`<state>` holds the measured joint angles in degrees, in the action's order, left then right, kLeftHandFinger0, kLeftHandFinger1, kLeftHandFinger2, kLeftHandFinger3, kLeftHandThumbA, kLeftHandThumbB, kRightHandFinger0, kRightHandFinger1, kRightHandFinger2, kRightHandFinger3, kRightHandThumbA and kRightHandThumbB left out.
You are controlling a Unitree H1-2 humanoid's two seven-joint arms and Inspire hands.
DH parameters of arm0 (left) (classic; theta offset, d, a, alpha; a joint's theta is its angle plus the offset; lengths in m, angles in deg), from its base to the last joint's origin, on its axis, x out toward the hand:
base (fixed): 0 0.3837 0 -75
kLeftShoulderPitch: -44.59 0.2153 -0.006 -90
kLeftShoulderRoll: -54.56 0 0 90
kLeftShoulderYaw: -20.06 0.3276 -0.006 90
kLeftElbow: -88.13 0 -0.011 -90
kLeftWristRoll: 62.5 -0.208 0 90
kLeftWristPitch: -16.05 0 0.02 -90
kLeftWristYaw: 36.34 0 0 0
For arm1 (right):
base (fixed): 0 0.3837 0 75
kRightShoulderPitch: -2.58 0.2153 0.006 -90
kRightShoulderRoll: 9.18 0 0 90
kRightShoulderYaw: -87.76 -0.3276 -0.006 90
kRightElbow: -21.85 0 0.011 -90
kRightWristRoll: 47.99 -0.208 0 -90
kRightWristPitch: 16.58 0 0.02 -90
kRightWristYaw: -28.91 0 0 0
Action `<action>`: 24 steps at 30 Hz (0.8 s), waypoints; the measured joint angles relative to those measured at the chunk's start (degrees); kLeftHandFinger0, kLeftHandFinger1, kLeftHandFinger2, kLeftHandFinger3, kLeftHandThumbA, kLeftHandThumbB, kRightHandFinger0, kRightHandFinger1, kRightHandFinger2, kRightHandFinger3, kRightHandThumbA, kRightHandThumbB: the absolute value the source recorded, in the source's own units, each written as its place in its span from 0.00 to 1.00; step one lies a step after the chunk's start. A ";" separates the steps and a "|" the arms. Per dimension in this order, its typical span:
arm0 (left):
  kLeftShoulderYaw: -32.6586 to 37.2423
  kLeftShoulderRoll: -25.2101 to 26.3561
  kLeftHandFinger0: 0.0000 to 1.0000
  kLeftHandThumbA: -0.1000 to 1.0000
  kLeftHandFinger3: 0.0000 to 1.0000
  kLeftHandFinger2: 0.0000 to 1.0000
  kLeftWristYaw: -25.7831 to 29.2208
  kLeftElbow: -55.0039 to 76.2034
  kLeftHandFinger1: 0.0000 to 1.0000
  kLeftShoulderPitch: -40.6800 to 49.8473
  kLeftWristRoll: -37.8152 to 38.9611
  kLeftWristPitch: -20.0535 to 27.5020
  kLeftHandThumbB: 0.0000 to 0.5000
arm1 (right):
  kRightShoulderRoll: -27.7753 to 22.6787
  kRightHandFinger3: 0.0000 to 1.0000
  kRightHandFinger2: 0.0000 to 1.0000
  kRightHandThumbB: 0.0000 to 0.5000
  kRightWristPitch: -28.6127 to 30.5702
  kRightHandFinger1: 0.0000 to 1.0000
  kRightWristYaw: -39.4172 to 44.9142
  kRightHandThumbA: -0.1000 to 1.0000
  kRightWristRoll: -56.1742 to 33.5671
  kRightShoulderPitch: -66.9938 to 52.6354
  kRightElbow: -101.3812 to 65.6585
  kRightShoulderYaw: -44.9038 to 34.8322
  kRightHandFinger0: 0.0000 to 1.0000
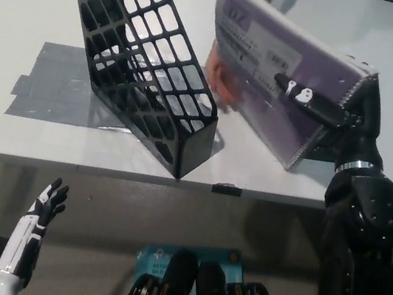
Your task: A person hands a notebook to the robot and the robot grabs it with its right hand and places it in the magazine stand kept in the centre of the desk infront of it.
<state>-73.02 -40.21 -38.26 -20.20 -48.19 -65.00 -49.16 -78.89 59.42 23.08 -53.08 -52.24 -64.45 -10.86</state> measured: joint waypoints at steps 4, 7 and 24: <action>-0.02 0.00 0.98 1.00 1.00 1.00 0.00 0.00 1.00 -0.07 0.01 0.00 1.00 | 1.96 0.00 0.00 0.07 -2.26 0.00 -0.31 1.00 -3.99 0.09 -3.76 -3.17 0.00; -0.02 0.00 0.99 1.00 1.00 1.00 -0.01 -0.01 1.00 -0.17 0.01 0.00 1.00 | 3.41 0.00 0.00 0.07 -3.71 0.00 -1.09 1.00 -6.77 0.93 -6.99 -5.90 0.00; -0.03 0.18 0.98 1.00 1.00 1.00 -0.01 -0.01 1.00 -0.42 0.06 0.01 1.00 | 7.13 0.00 0.00 0.00 -8.34 0.00 -10.12 1.00 -16.03 8.80 -20.42 -13.22 0.00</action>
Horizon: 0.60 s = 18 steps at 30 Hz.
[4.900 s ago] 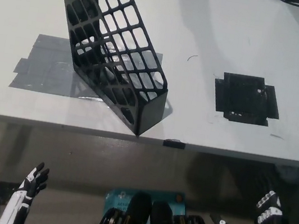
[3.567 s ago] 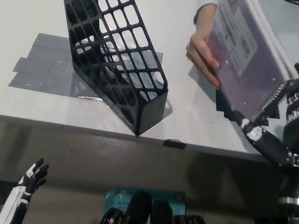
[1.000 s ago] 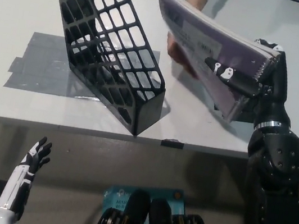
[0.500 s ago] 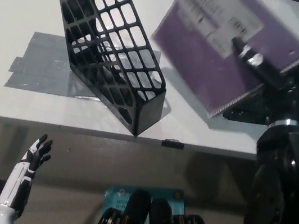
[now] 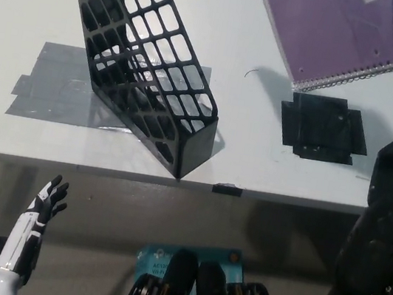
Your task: A person hands a notebook to the robot and the robot grabs it with its right hand and places it in the magazine stand kept in the centre of the desk infront of it.
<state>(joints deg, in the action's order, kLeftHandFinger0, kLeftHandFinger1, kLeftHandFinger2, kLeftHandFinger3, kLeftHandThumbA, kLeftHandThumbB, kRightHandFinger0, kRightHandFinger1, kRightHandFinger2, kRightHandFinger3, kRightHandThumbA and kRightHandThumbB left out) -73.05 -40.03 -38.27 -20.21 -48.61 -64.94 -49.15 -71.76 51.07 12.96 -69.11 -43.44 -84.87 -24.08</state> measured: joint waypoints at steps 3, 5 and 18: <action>0.00 0.06 0.98 1.00 1.00 1.00 -0.02 0.00 1.00 0.00 0.02 0.00 1.00 | 0.63 0.00 0.00 0.00 -0.21 0.00 -0.94 1.00 -0.57 0.03 -1.49 0.08 0.00; 0.00 0.10 0.98 1.00 1.00 1.00 -0.03 0.00 1.00 0.00 0.04 0.00 1.00 | 1.16 0.00 0.00 0.00 -0.27 0.00 -1.53 1.00 -0.82 0.12 -2.14 0.51 0.00; 0.02 0.16 0.98 1.00 1.00 1.00 -0.02 -0.01 1.00 -0.06 0.04 0.00 1.00 | 5.09 0.00 0.00 0.00 -0.22 0.00 -1.85 1.00 -0.81 0.12 0.28 5.48 0.00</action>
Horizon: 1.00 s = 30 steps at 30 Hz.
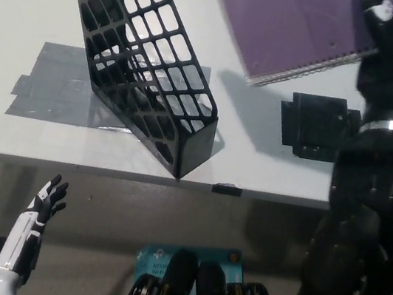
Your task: A person hands a notebook to the robot and the robot grabs it with its right hand and places it in the magazine stand kept in the centre of the desk infront of it.
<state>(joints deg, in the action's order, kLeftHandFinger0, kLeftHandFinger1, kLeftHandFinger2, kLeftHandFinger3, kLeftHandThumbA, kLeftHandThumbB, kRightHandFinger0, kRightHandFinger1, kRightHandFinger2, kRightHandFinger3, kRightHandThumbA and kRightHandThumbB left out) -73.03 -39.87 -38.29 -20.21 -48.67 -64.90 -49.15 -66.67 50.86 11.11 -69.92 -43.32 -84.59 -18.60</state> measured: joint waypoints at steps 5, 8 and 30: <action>0.00 0.02 0.98 1.00 1.00 1.00 -0.01 -0.01 1.00 -0.23 0.00 0.00 1.00 | 0.99 0.00 0.00 0.00 0.11 0.00 -0.13 1.00 0.26 0.17 2.16 1.83 0.00; 0.01 0.03 0.99 1.00 1.00 1.00 0.00 -0.04 1.00 -0.37 -0.01 0.00 1.00 | 1.19 0.00 0.00 0.00 0.28 0.00 -0.25 1.00 0.97 0.28 3.82 2.87 0.00; 0.05 0.35 0.99 1.00 1.00 1.00 0.01 -0.37 1.00 -0.49 -0.14 0.00 1.00 | 1.58 0.00 0.00 0.00 5.26 0.00 -3.31 1.00 5.20 0.79 13.09 6.04 0.00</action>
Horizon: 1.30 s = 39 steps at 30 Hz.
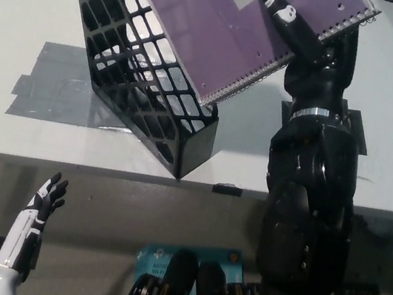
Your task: A person hands a notebook to the robot and the robot grabs it with its right hand and places it in the magazine stand kept in the centre of the desk infront of it.
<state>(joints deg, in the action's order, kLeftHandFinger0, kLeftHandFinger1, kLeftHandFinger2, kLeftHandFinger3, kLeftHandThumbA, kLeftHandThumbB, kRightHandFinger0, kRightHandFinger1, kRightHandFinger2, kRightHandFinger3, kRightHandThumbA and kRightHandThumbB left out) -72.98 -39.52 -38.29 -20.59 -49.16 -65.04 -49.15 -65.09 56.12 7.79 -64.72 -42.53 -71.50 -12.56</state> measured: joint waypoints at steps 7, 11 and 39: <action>0.00 0.00 0.98 1.00 1.00 1.00 0.00 -0.02 1.00 -0.03 0.02 0.00 1.00 | 0.07 0.00 0.00 0.00 0.94 0.00 -1.54 1.00 -0.35 0.63 0.66 1.70 0.00; 0.00 0.01 0.98 1.00 1.00 1.00 0.00 -0.02 1.00 -0.05 0.02 0.00 1.00 | 0.14 0.00 0.00 0.00 1.54 0.00 -2.12 1.00 -0.61 0.72 0.69 2.64 0.00; 0.16 0.18 0.99 1.00 1.00 1.00 -0.01 0.02 1.00 -1.04 -0.07 0.00 1.00 | 0.29 0.11 0.08 0.00 11.08 0.00 -5.02 1.00 -0.44 2.38 18.53 6.75 0.00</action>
<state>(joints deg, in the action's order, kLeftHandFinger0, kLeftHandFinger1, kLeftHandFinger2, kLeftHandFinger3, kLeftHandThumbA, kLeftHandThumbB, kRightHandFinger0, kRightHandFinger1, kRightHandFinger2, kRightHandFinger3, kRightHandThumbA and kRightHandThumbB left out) -72.81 -39.34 -38.30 -20.57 -50.20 -65.11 -49.15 -64.80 67.20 2.78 -65.16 -40.15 -52.97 -5.81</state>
